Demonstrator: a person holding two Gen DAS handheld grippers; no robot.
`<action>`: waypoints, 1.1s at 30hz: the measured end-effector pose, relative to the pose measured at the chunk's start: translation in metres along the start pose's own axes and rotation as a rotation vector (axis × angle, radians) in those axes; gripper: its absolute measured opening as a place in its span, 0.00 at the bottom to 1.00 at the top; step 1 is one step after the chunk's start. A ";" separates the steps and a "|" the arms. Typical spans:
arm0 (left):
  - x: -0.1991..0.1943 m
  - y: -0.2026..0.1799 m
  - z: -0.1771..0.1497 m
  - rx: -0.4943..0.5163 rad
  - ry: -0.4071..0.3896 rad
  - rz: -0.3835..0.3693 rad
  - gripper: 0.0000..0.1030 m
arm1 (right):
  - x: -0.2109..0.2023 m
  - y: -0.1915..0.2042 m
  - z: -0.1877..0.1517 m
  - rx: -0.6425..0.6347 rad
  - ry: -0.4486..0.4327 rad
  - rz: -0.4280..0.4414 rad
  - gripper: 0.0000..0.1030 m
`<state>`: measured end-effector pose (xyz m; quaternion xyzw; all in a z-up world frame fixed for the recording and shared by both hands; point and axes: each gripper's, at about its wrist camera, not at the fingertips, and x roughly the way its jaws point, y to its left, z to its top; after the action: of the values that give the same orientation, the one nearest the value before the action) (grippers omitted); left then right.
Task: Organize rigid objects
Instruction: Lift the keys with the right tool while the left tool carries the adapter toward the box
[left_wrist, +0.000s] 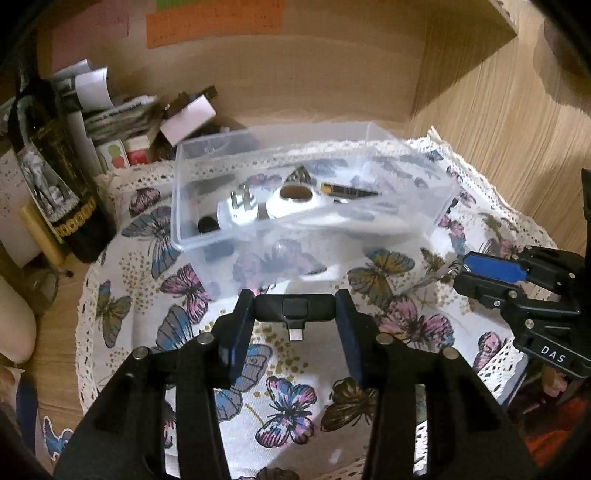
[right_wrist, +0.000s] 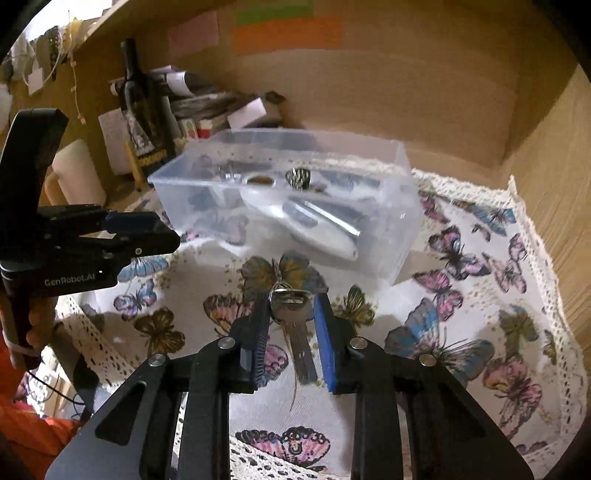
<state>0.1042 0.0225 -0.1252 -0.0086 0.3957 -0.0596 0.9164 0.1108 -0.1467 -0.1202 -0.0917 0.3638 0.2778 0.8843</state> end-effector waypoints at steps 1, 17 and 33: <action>-0.003 0.000 0.002 0.000 -0.011 -0.001 0.42 | -0.003 0.001 0.003 -0.002 -0.012 -0.004 0.21; -0.027 -0.002 0.020 -0.001 -0.113 -0.010 0.42 | -0.022 0.003 0.024 -0.027 -0.110 -0.008 0.04; -0.025 0.009 0.032 -0.030 -0.137 0.001 0.42 | 0.028 -0.007 -0.013 -0.004 0.132 -0.005 0.69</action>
<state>0.1110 0.0329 -0.0858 -0.0263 0.3331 -0.0524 0.9411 0.1229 -0.1452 -0.1492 -0.1128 0.4206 0.2696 0.8589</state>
